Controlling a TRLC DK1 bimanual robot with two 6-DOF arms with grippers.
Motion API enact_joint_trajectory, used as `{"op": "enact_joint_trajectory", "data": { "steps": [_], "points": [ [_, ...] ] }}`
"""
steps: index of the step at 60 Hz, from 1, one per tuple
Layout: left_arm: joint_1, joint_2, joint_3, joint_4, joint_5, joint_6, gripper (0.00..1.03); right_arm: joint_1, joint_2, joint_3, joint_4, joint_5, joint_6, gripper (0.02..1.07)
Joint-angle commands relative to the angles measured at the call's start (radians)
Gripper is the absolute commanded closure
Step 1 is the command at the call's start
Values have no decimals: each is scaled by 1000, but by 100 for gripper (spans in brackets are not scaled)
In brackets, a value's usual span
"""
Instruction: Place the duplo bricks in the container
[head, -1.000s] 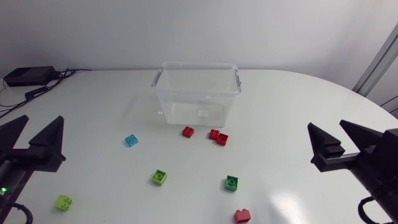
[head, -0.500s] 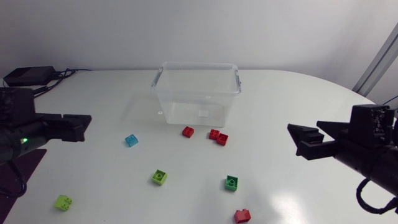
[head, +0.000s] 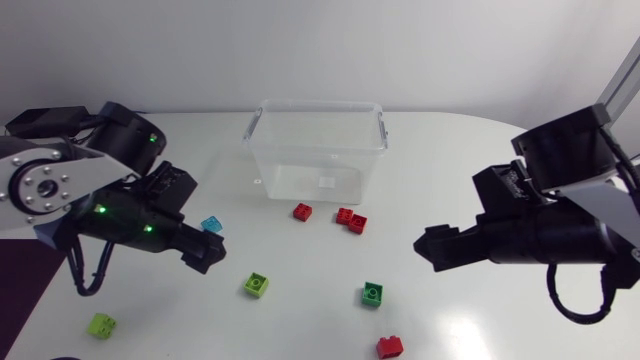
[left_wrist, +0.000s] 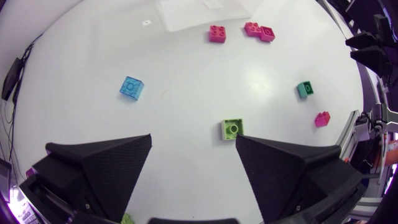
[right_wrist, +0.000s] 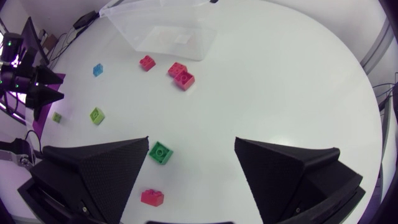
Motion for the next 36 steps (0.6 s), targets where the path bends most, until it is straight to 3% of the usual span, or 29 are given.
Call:
{"op": "enact_joint_trajectory", "data": {
  "steps": [1,6,18,36],
  "points": [
    [-48,69,72,-37,19,2,9,18,40,20,-25,-40,-4,7],
    [-85,133,100,-51,19,-9,9,26,56,20,-31,-84,-24,7],
    [-175,301,140,-65,17,-44,9,86,129,40,-80,-87,8,7],
    [-190,460,183,-97,0,-83,9,156,217,44,-96,-84,12,7]
  ]
}}
